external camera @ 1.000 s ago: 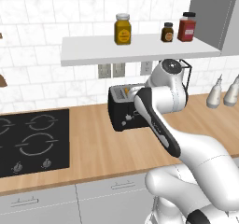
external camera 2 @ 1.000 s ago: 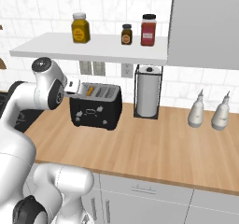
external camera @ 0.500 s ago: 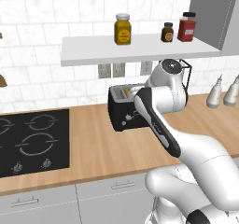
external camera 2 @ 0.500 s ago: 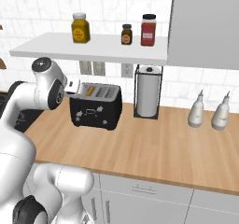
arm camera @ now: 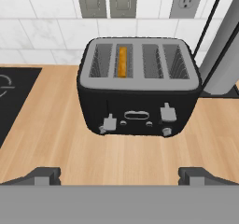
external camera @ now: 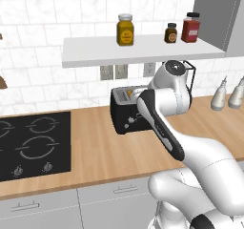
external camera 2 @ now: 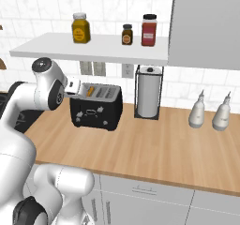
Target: Start the toaster. Once the lever pops up, take the bread to the plate on the dining counter.
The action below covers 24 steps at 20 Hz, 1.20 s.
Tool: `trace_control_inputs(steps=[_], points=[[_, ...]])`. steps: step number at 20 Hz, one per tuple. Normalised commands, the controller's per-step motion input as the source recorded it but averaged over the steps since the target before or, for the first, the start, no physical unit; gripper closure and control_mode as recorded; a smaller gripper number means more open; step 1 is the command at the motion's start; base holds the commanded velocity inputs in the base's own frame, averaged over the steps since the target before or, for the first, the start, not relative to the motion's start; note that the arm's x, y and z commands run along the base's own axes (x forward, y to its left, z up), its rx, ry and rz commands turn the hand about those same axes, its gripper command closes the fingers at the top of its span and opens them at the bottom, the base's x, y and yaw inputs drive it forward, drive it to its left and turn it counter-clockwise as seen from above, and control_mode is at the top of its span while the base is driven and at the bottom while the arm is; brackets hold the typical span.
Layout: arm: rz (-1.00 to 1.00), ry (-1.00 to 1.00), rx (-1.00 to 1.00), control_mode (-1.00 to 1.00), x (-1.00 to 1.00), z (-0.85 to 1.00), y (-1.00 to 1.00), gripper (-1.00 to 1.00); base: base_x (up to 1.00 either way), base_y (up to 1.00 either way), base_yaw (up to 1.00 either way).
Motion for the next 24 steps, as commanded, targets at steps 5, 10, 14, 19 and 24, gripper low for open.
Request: trace_control_inputs(steps=[5, 10, 14, 19, 24], points=[[0.00, 0.00, 0.00, -1.00, 0.00, 0.00, 0.00, -1.00, 0.00, 0.00, 0.00], [0.00, 0.00, 0.00, -1.00, 0.00, 0.00, 0.00, -1.00, 0.00, 0.00, 0.00], [0.00, 0.00, 0.00, -1.00, 0.00, 0.00, 0.00, -1.00, 0.00, 0.00, 0.00], [0.00, 0.00, 0.00, -1.00, 0.00, 0.00, 0.00, -1.00, 0.00, 0.00, 0.00], [0.00, 0.00, 0.00, -1.00, 0.00, 0.00, 0.00, -1.00, 0.00, 0.00, 0.00]])
